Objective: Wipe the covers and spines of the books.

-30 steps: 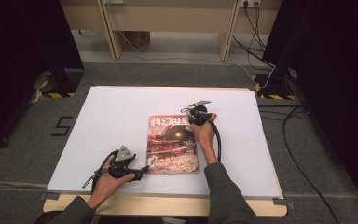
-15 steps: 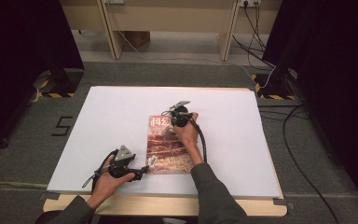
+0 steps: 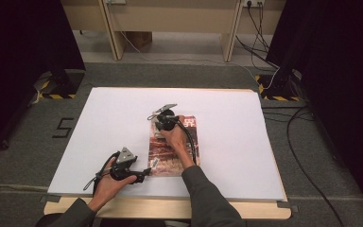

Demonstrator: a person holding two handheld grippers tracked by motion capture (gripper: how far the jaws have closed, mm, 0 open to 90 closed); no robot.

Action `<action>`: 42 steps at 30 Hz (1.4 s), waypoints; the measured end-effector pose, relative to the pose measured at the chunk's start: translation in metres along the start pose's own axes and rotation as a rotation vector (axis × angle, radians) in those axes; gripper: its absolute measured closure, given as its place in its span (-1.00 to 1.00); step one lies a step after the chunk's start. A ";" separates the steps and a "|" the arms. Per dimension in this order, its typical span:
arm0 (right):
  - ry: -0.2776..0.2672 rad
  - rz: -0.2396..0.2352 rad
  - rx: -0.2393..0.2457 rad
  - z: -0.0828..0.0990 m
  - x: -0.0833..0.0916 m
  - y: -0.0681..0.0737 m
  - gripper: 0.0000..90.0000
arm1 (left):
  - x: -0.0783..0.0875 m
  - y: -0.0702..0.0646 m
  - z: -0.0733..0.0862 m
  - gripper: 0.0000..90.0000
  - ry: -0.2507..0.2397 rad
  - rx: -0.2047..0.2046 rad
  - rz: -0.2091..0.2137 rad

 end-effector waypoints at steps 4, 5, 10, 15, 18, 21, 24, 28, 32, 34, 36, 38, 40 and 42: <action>0.003 0.007 0.005 -0.002 -0.001 -0.002 0.74 | 0.000 0.001 0.000 -0.55 0.001 0.001 0.000; 0.005 0.024 0.006 -0.002 -0.001 -0.002 0.74 | 0.000 0.000 0.000 -0.54 0.000 0.000 -0.001; 0.008 0.059 0.002 -0.007 -0.006 -0.002 0.74 | 0.000 0.000 0.000 -0.54 0.000 0.000 0.000; -0.014 0.041 -0.002 -0.010 -0.011 0.005 0.75 | 0.000 0.000 0.000 -0.54 0.002 -0.002 0.000; -0.005 0.028 0.010 -0.010 -0.010 0.010 0.75 | 0.000 0.000 0.000 -0.54 -0.002 0.003 0.003; -0.003 0.003 0.025 -0.009 -0.009 0.013 0.74 | 0.000 0.000 0.000 -0.54 0.000 -0.001 0.001; 0.001 0.002 0.043 -0.009 -0.008 0.015 0.75 | 0.000 0.001 0.000 -0.54 -0.001 0.005 0.006; 0.006 0.019 0.028 -0.009 -0.008 0.010 0.74 | 0.000 0.000 0.000 -0.54 0.002 -0.003 0.001; 0.018 0.059 -0.002 -0.007 -0.005 -0.001 0.74 | 0.000 0.001 0.000 -0.54 -0.001 0.005 0.006; 0.025 0.080 -0.023 -0.006 -0.004 -0.006 0.74 | 0.000 0.001 0.000 -0.54 -0.001 0.009 0.009; 0.023 0.079 -0.026 -0.005 -0.003 -0.007 0.74 | -0.001 0.002 0.000 -0.55 -0.002 0.016 0.012; 0.027 0.079 -0.015 -0.005 -0.003 -0.003 0.75 | -0.001 0.001 0.000 -0.55 -0.003 0.012 0.009; 0.018 0.040 0.008 -0.005 -0.002 0.004 0.75 | -0.001 0.002 0.000 -0.55 -0.002 0.020 0.013; 0.017 0.014 0.018 -0.004 -0.001 0.011 0.75 | -0.001 0.002 0.000 -0.55 -0.003 0.018 0.011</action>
Point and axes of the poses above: each handheld gripper's, and its own axes: x roughly backward along the jaws, z roughly out of its underside, y roughly to its left, the point moved 1 cm from there along -x, roughly forward along the jaws, and after that the axes turned 7 degrees about z, right-handed, at the moved point
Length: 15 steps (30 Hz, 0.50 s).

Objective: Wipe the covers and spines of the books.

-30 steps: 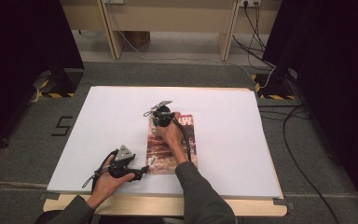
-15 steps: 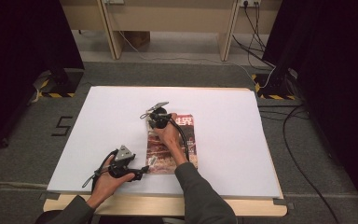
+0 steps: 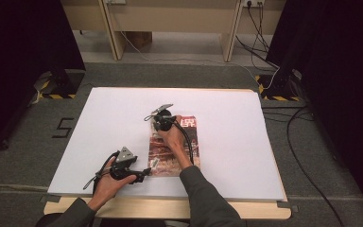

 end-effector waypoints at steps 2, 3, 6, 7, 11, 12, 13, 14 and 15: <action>-0.002 -0.036 0.012 0.002 0.002 0.007 0.75 | 0.000 0.000 0.000 -0.55 0.003 -0.007 -0.003; -0.002 -0.045 0.024 0.003 0.004 0.010 0.75 | 0.000 0.000 0.000 -0.55 0.001 -0.002 -0.001; -0.002 -0.050 0.051 0.005 0.007 0.014 0.74 | 0.000 0.000 0.000 -0.56 0.000 -0.002 -0.002; 0.000 -0.049 0.052 0.005 0.008 0.013 0.74 | 0.000 -0.001 0.000 -0.56 0.001 -0.008 -0.004; 0.006 -0.040 0.046 0.008 0.010 0.006 0.74 | 0.000 0.001 0.000 -0.56 0.004 0.000 0.002; 0.005 -0.038 0.040 0.009 0.011 0.003 0.74 | 0.000 0.000 0.000 -0.56 0.002 0.000 0.001; 0.011 -0.030 0.033 0.011 0.012 0.000 0.74 | 0.000 0.000 0.000 -0.56 0.000 -0.002 -0.001; 0.012 -0.022 0.030 0.012 0.013 -0.004 0.74 | 0.000 0.000 0.000 -0.55 0.000 0.000 0.000; 0.017 -0.014 0.026 0.013 0.015 -0.008 0.74 | 0.000 0.001 0.000 -0.56 0.004 0.000 0.002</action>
Point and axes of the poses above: each handheld gripper's, and its own axes: x roughly backward along the jaws, z roughly out of its underside, y roughly to its left, the point moved 1 cm from there along -x, roughly forward along the jaws, and after that the axes turned 7 degrees about z, right-handed, at the moved point
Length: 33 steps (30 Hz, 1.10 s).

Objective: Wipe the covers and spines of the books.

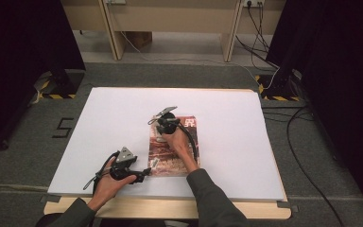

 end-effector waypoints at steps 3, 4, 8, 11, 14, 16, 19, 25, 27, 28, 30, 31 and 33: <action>0.001 0.022 -0.022 0.006 0.005 -0.013 0.74 | 0.000 -0.001 0.000 -0.56 -0.005 -0.001 -0.003; 0.001 0.030 -0.029 0.009 0.007 -0.017 0.74 | 0.000 -0.001 0.000 -0.56 -0.005 0.000 -0.002; 0.004 0.053 -0.069 0.018 0.014 -0.034 0.74 | 0.000 -0.001 0.000 -0.56 -0.006 0.001 -0.003; 0.005 0.065 -0.079 0.023 0.017 -0.040 0.74 | 0.000 0.000 0.000 -0.56 0.000 0.001 -0.001; 0.003 0.064 -0.071 0.024 0.019 -0.037 0.74 | 0.000 0.000 0.000 -0.57 -0.002 -0.001 -0.002; 0.001 0.043 -0.070 0.024 0.019 -0.032 0.74 | 0.000 0.000 0.000 -0.57 -0.004 0.001 -0.003; -0.004 0.011 -0.053 0.021 0.017 -0.019 0.74 | 0.000 0.000 0.000 -0.57 0.001 0.001 -0.002; -0.005 -0.070 0.029 0.013 0.014 0.018 0.74 | 0.000 0.000 0.000 -0.57 0.000 -0.001 -0.002; -0.005 -0.078 0.054 0.011 0.015 0.026 0.74 | 0.000 0.000 0.000 -0.57 0.000 -0.001 -0.002; -0.003 -0.079 0.070 0.011 0.015 0.029 0.74 | 0.000 0.000 0.000 -0.57 0.001 -0.001 -0.002; 0.000 -0.084 0.076 0.010 0.015 0.028 0.74 | 0.000 0.000 0.000 -0.57 -0.004 0.001 -0.002; -0.001 -0.094 0.063 0.010 0.014 0.026 0.74 | 0.000 0.000 0.000 -0.56 -0.004 0.001 -0.002; 0.000 -0.097 0.040 0.012 0.014 0.021 0.74 | 0.000 0.000 0.000 -0.56 -0.004 0.000 -0.002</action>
Point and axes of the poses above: each handheld gripper's, and its own axes: x roughly backward along the jaws, z roughly out of its underside, y roughly to its left, the point moved 1 cm from there along -x, roughly forward along the jaws, and after that the axes turned 7 degrees about z, right-handed, at the moved point
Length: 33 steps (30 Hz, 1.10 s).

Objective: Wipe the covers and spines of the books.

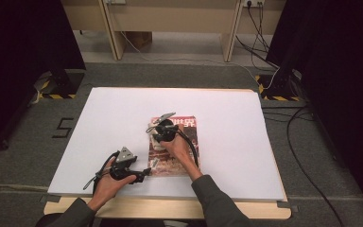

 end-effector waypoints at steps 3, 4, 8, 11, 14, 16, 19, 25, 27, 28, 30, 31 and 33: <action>0.000 0.038 -0.009 0.004 0.003 -0.013 0.74 | 0.000 0.000 0.000 -0.56 0.000 0.001 0.001; 0.003 0.054 -0.027 0.007 0.006 -0.020 0.74 | 0.000 0.000 0.000 -0.56 0.000 0.001 0.000; 0.000 0.111 -0.081 0.018 0.015 -0.046 0.74 | 0.000 0.000 0.000 -0.56 -0.001 0.001 0.001; 0.003 0.148 -0.107 0.027 0.022 -0.064 0.74 | 0.000 0.000 0.000 -0.56 -0.002 -0.002 -0.002; 0.009 0.200 -0.123 0.036 0.031 -0.081 0.74 | 0.000 0.000 0.000 -0.56 -0.002 0.000 -0.001; 0.006 0.226 -0.155 0.043 0.036 -0.092 0.74 | 0.000 0.000 0.000 -0.56 -0.002 -0.002 -0.002; 0.008 0.246 -0.179 0.048 0.040 -0.101 0.74 | 0.000 0.000 0.000 -0.56 0.000 0.002 0.001; 0.000 0.256 -0.173 0.049 0.040 -0.098 0.74 | 0.000 0.000 0.000 -0.57 0.000 0.001 0.001; -0.003 0.240 -0.163 0.048 0.039 -0.093 0.74 | 0.000 0.000 0.000 -0.57 0.001 0.001 0.001; -0.005 0.219 -0.155 0.047 0.039 -0.089 0.74 | 0.000 0.000 0.000 -0.57 0.001 0.001 0.001; -0.016 0.169 -0.147 0.046 0.037 -0.079 0.74 | 0.000 0.000 0.000 -0.57 0.001 0.001 0.001; -0.021 0.159 -0.136 0.046 0.037 -0.075 0.74 | 0.000 0.000 0.000 -0.57 -0.002 0.002 0.001; -0.023 0.154 -0.109 0.046 0.037 -0.068 0.74 | 0.000 0.000 0.000 -0.56 -0.002 -0.002 -0.002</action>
Point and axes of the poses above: each handheld gripper's, and its own axes: x roughly backward along the jaws, z roughly out of its underside, y roughly to its left, the point moved 1 cm from there along -x, roughly forward along the jaws, and after that the axes turned 7 degrees about z, right-handed, at the moved point
